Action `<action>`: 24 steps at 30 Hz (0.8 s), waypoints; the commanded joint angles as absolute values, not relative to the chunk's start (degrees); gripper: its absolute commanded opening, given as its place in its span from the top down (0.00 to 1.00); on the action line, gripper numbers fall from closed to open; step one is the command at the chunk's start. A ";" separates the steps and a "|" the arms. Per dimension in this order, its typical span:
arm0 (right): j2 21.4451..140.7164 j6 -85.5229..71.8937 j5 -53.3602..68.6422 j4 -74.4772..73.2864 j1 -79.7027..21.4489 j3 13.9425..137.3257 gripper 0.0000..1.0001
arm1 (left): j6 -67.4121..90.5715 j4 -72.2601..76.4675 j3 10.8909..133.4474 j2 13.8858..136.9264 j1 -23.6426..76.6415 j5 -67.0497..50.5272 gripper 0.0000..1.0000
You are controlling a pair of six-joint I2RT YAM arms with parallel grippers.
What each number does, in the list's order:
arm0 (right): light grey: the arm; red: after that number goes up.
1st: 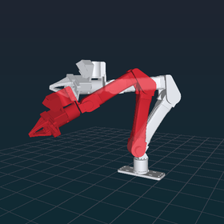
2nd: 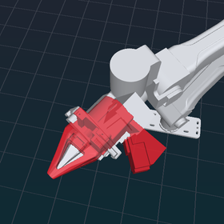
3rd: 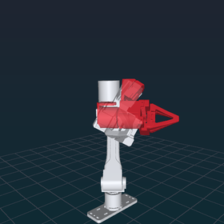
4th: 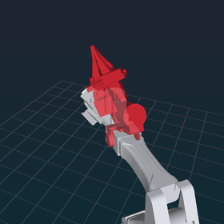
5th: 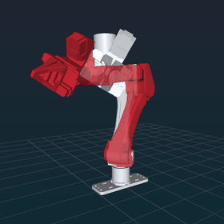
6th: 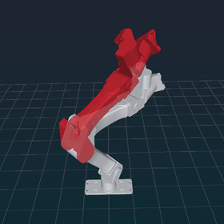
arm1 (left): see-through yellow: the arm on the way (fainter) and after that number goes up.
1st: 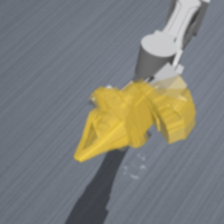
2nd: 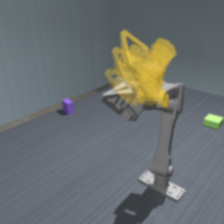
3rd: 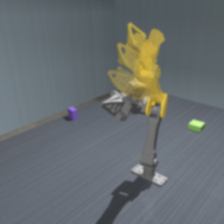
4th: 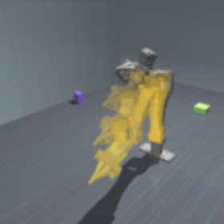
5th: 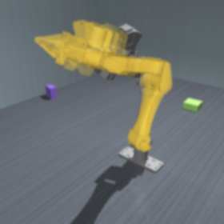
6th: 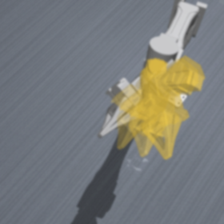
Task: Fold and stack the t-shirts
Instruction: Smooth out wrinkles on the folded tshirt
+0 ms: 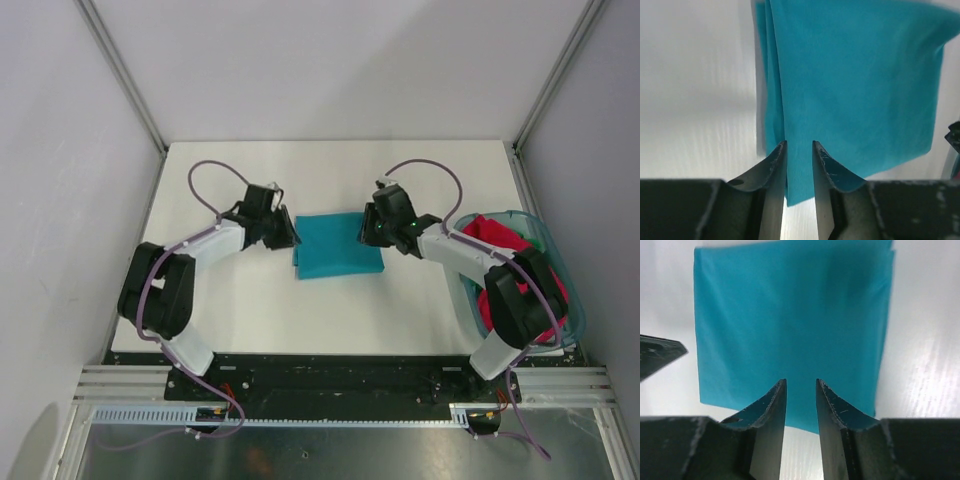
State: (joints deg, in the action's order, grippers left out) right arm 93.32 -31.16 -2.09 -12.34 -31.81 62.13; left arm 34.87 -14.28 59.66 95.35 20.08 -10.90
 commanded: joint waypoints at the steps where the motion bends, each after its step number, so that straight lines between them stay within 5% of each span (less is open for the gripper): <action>1: 95.32 -30.60 -2.72 -10.33 -35.16 62.01 0.66 | 37.23 -14.11 57.07 92.41 23.11 -14.13 0.69; 12: 91.07 -32.97 -9.31 -16.35 -36.76 59.84 0.72 | 40.22 -13.83 63.48 95.65 33.55 -17.51 0.78; 24: 81.51 -34.02 -10.89 -13.96 -35.41 49.32 0.67 | 40.34 -13.20 69.56 104.97 36.97 -17.42 0.85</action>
State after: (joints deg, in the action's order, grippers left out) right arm 83.48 -33.67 -9.87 -16.03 -36.29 52.10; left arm 40.12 -14.13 66.22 102.30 36.99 -17.19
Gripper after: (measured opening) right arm 0.306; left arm 0.156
